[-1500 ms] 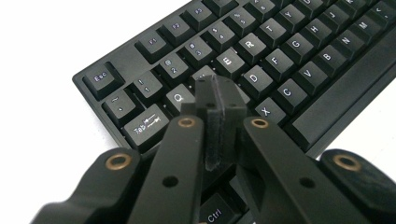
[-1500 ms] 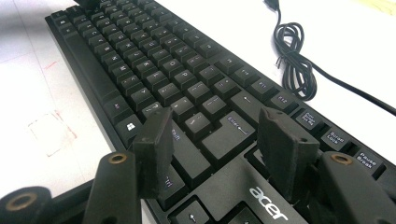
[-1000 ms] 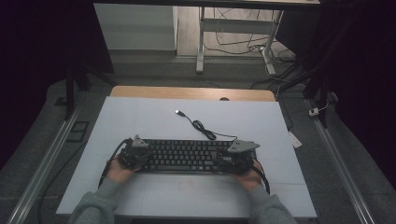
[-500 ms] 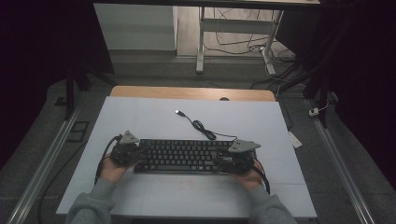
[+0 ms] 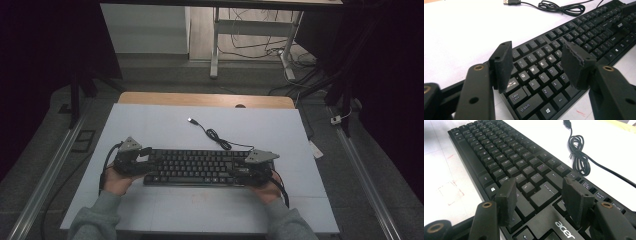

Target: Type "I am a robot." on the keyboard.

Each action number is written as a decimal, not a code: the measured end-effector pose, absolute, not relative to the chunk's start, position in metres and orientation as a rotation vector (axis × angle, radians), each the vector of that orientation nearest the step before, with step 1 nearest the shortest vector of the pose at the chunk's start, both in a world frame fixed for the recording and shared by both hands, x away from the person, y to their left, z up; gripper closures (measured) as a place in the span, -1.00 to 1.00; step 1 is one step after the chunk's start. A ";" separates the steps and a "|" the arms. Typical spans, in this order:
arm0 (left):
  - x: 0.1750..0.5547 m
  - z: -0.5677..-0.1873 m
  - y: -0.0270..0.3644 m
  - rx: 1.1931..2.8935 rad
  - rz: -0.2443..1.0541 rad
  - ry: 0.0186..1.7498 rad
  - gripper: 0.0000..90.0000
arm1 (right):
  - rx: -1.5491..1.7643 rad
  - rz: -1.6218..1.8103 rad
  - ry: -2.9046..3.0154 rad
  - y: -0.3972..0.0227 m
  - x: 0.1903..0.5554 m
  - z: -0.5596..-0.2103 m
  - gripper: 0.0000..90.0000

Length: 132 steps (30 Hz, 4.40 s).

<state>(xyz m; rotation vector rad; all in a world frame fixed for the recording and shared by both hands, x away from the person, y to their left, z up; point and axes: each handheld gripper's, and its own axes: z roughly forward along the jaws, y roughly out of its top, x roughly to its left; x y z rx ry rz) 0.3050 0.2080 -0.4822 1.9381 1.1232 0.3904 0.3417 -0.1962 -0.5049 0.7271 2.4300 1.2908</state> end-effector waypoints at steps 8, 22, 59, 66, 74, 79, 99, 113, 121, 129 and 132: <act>0.306 -0.483 0.207 1.950 0.384 1.132 -0.12 | 0.723 1.286 2.432 -0.196 0.342 -0.504 0.03; 0.308 -0.487 0.204 1.977 0.376 1.141 -0.16 | 0.677 1.385 2.444 -0.176 0.341 -0.487 0.03; 0.309 -0.491 0.204 1.987 0.380 1.162 -0.29 | 0.526 1.230 2.689 -0.096 0.346 -0.495 1.00; 0.310 -0.492 0.204 1.992 0.381 1.163 -0.31 | 0.529 1.198 2.706 -0.086 0.352 -0.506 1.00; 0.309 -0.493 0.203 2.004 0.383 1.159 -0.31 | 0.531 1.182 2.716 -0.082 0.354 -0.513 1.00; 0.310 -0.494 0.203 2.008 0.383 1.158 -0.31 | 0.515 1.168 2.724 -0.080 0.354 -0.515 1.00; 0.309 -0.494 0.203 2.011 0.389 1.152 -0.32 | 0.508 1.197 2.678 -0.083 0.350 -0.509 1.00; 0.308 -0.494 0.203 2.015 0.392 1.152 -0.32 | 0.597 1.235 2.594 -0.121 0.353 -0.500 0.81; 0.308 -0.495 0.203 2.017 0.391 1.153 -0.32 | 0.650 1.236 2.546 -0.140 0.353 -0.498 0.44; 0.308 -0.496 0.203 2.022 0.387 1.155 -0.32 | 0.698 1.248 2.496 -0.165 0.351 -0.496 0.26; 0.308 -0.496 0.203 2.022 0.386 1.155 -0.32 | 0.711 1.246 2.482 -0.174 0.349 -0.497 0.22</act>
